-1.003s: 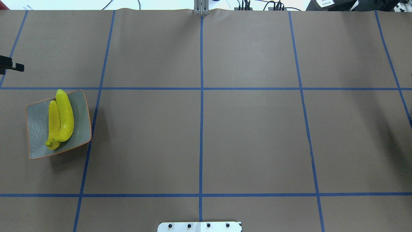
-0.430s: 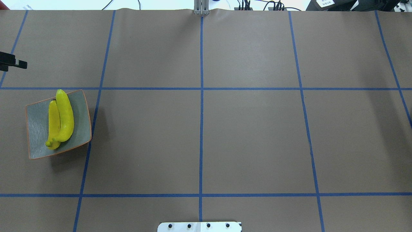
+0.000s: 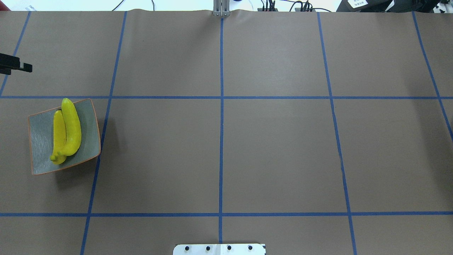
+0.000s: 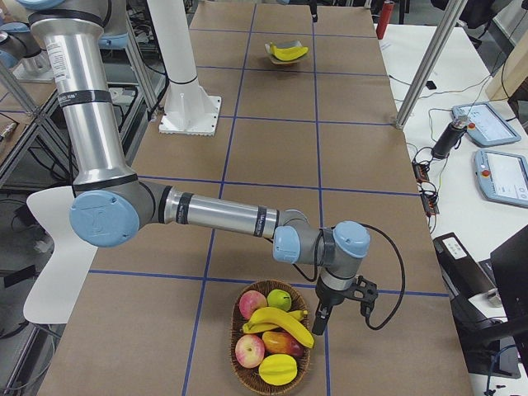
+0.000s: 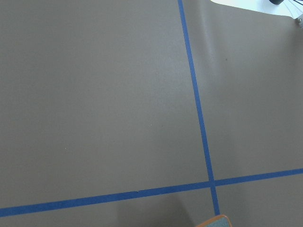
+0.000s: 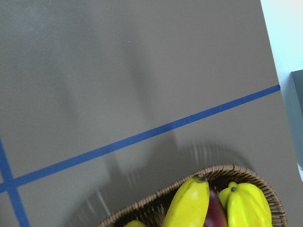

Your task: Transfer all bananas from basket to plate

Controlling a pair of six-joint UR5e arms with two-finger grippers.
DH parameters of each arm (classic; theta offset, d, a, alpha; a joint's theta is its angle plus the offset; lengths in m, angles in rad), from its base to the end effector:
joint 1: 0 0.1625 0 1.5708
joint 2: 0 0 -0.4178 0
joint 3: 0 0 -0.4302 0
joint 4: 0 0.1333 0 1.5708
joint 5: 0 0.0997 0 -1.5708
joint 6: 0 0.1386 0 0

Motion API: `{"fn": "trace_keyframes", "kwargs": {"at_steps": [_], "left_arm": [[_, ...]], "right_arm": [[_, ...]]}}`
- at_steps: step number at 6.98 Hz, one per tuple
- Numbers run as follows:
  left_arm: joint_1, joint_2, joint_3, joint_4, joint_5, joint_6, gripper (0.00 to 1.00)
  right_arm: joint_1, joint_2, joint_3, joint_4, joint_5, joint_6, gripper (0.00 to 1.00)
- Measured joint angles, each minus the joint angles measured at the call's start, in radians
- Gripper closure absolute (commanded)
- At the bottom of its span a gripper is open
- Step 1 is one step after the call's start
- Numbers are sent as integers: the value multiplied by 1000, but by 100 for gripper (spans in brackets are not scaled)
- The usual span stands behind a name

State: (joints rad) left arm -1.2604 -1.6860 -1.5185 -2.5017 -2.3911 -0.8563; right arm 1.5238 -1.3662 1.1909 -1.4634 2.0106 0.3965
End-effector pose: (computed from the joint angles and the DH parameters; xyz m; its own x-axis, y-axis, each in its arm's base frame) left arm 0.1562 -0.5915 0.5185 0.4287 0.1265 -0.8945 0.2400 0.9386 0.2478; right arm 0.0460 -0.6023 0.7785 0.8531 0.3723 0.3656 -0.3063 0.9245 -0.2266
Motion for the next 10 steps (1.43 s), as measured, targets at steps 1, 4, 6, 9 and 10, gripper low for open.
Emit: {"fn": "trace_keyframes", "kwargs": {"at_steps": [1,4,6,9,10], "left_arm": [[2,-7,0,0,2,0,0],[29,-20,2,0,28,0,0],[41,-23,3,0,38,1,0],[45,-34,10,0,40,2,0],[45,-36,13,0,40,3,0]], "right_arm": [[-1,11,-32,12,-3,46,0],[-20,11,-76,18,-1,97,7],[-26,1,-85,19,6,96,40],[-27,-12,-77,20,7,94,30],[-28,-13,-77,20,8,94,27]]}}
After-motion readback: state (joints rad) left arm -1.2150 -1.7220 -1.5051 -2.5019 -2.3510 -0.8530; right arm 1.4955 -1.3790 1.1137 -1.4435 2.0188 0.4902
